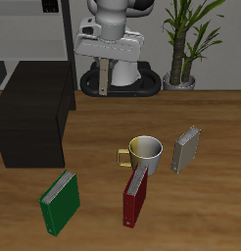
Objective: Place the right yellow book upright on top of the shelf and place the white-yellow mug on top of the shelf
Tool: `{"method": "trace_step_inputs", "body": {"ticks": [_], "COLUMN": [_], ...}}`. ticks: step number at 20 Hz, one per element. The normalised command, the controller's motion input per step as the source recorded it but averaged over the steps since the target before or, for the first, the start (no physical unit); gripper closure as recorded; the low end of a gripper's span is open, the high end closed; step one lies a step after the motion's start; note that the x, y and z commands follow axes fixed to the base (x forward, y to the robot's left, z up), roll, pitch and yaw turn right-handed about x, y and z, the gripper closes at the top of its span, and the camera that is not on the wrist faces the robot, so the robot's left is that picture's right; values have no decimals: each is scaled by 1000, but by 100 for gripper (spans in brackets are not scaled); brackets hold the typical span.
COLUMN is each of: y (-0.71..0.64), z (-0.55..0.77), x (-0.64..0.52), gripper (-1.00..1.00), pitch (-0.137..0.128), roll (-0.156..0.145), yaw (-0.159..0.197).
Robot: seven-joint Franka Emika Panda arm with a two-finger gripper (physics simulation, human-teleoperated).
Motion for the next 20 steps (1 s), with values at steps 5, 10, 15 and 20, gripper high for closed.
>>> {"method": "trace_step_inputs", "body": {"ticks": [5,10,15,20], "y": [-603,-511,-505,-657], "z": [584,368,100,78], "x": [-88,-154,-103,-190], "gripper": [100,100,100,100], "pitch": [19,11,30,25], "roll": [7,-2,-12,-2], "yaw": [-59,-62,-73,-102]}}
